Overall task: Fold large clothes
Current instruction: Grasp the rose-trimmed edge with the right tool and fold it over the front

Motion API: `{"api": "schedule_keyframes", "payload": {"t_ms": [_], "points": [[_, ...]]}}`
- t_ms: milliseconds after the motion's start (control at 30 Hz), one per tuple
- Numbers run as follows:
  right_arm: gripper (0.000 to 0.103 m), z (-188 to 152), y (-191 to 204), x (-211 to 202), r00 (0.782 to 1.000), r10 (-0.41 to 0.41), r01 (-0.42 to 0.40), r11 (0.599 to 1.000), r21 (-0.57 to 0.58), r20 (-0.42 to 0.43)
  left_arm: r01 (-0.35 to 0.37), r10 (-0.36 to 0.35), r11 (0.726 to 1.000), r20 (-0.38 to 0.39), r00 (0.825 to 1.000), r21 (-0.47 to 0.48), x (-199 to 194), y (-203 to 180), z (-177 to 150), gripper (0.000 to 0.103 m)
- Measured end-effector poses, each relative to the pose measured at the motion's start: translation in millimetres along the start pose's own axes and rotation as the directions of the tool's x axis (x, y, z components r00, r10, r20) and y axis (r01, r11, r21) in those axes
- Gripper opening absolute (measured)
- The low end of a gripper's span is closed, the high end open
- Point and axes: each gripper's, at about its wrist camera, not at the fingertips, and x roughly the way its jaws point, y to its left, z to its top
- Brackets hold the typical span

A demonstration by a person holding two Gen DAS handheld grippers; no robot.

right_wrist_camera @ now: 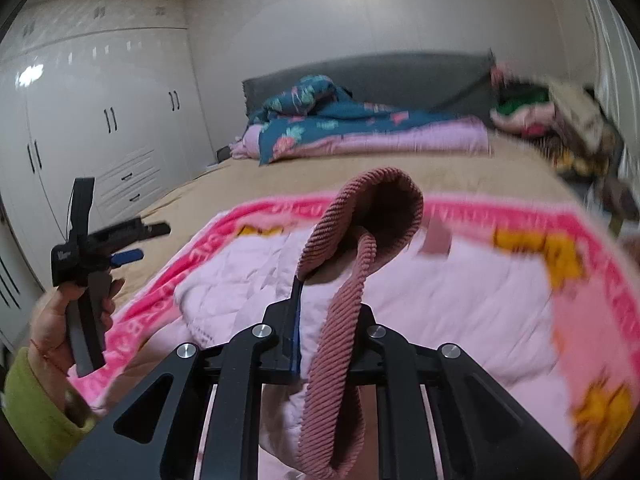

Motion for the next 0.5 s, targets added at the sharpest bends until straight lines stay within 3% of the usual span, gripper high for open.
{"api": "schedule_keyframes", "payload": {"t_ms": [200,500], "points": [[0.011,33.6,-28.6,1.7,0.997,-0.076,0.076,0.997,-0.031,0.03,0.006,-0.006,1.0,-0.014,1.0,0.019,6.8,-4.6,-2.4,0.094],[0.011,41.4,-54.0,24.7,0.99,-0.139,0.139,0.99,-0.032,0.013,0.016,-0.012,0.996,-0.044,0.999,0.087,22.6,-21.9,-11.0,0.094]]}}
